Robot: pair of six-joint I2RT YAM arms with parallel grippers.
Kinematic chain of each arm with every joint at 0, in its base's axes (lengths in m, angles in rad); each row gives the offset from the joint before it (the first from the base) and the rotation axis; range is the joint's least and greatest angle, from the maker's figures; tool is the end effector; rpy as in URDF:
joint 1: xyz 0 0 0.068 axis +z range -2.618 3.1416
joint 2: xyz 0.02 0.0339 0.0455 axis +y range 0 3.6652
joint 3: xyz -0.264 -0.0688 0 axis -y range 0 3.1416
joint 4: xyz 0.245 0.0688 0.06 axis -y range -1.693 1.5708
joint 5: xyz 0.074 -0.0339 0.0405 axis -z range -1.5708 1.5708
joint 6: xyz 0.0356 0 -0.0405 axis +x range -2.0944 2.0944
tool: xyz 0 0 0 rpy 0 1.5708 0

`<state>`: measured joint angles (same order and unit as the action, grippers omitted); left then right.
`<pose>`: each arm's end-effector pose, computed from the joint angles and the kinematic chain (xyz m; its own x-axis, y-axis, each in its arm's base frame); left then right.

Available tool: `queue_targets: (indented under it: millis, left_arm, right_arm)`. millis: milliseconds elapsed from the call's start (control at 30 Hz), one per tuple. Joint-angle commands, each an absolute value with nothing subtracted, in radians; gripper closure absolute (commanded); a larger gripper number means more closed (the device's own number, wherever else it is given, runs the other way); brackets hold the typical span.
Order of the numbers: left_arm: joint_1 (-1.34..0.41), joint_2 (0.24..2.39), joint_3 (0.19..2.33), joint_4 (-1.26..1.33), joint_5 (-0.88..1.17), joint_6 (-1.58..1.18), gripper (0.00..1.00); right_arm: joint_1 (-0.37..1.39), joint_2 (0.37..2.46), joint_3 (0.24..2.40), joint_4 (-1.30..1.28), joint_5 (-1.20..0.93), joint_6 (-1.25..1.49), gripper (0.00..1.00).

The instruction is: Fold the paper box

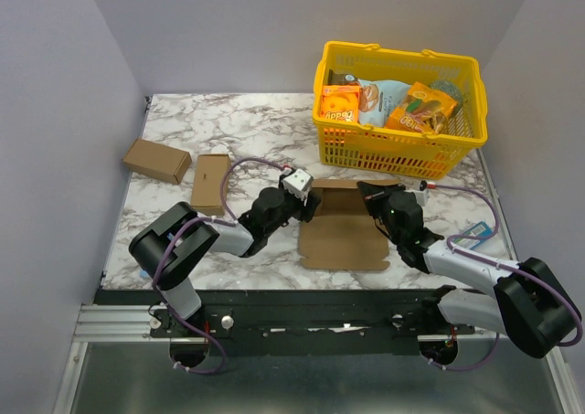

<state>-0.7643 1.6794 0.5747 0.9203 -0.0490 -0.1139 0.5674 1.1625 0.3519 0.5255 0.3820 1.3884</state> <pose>0.2322 -0.2202 0.1640 -0.2061 0.0403 -0.9777 0.6371 0.7639 -0.1028 0.2013 0.1125 0.1895 -0.2368 0.9312 -0.2772 0.1975 0.3255 0.9247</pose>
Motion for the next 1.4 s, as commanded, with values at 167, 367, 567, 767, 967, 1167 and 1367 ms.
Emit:
queue_targets:
  millis: [167, 367, 567, 767, 967, 1167, 1367]
  left_arm:
    - [-0.818, 1.762, 0.592, 1.052, -0.406, -0.068, 0.48]
    - [-0.828, 1.795, 0.591, 1.118, -0.472, -0.043, 0.59]
    - [-0.857, 1.830, 0.618, 1.112, -0.589, 0.035, 0.71]
    - [-0.876, 1.855, 0.640, 1.089, -0.710, 0.113, 0.86]
    - [-0.899, 1.896, 0.657, 1.126, -0.828, 0.172, 1.00]
    - [-0.910, 1.931, 0.666, 1.184, -0.911, 0.229, 1.00]
    - [-0.907, 1.887, 0.620, 1.134, -0.726, 0.123, 0.81]
  right_arm:
    - [0.572, 1.186, 0.314, 0.439, 0.373, 1.353, 0.94]
    - [0.572, 1.180, 0.313, 0.436, 0.374, 1.353, 0.94]
    - [0.572, 1.169, 0.321, 0.396, 0.387, 1.356, 0.94]
    - [0.572, 1.155, 0.330, 0.351, 0.408, 1.373, 0.94]
    - [0.572, 1.141, 0.327, 0.316, 0.426, 1.397, 0.94]
    - [0.572, 1.131, 0.336, 0.281, 0.437, 1.408, 0.94]
    - [0.572, 1.134, 0.347, 0.262, 0.425, 1.411, 0.94]
